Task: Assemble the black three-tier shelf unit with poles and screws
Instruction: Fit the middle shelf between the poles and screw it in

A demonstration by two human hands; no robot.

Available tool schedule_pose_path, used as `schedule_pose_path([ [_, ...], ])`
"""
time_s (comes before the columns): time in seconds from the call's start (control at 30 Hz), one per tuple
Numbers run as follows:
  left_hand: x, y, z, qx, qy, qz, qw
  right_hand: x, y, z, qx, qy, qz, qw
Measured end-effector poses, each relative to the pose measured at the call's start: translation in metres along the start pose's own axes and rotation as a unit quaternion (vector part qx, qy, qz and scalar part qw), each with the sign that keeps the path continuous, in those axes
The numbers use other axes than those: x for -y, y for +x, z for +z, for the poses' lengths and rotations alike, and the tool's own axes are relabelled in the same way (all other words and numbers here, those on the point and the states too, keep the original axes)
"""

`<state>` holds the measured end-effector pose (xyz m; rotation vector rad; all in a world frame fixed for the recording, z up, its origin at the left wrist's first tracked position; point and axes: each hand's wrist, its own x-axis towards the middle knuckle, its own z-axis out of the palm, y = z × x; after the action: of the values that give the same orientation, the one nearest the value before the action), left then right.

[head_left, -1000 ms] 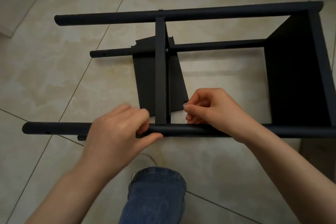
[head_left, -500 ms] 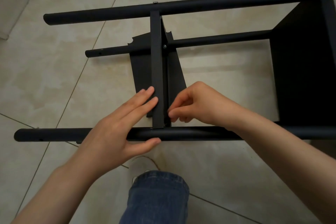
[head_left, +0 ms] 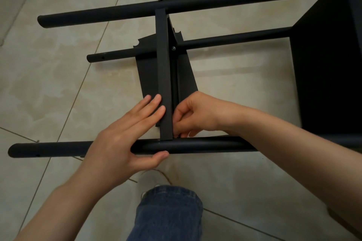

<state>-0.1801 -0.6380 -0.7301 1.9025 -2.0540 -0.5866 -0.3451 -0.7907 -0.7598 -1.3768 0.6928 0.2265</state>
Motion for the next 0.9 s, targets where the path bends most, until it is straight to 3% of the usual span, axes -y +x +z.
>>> schedule_pose_path([
  [0.43, 0.000, 0.003, -0.001, 0.008, 0.020, 0.004, 1.000, 0.004, 0.013, -0.013, 0.097, -0.017, 0.031, 0.995],
  [0.67, 0.007, 0.019, -0.003, 0.048, 0.099, 0.077, 0.991, 0.005, 0.025, -0.019, 0.170, -0.017, 0.060, 0.984],
  [0.9, 0.011, 0.018, 0.002, 0.040, 0.078, 0.076, 0.993, -0.005, 0.030, -0.021, 0.213, 0.030, 0.081, 0.973],
])
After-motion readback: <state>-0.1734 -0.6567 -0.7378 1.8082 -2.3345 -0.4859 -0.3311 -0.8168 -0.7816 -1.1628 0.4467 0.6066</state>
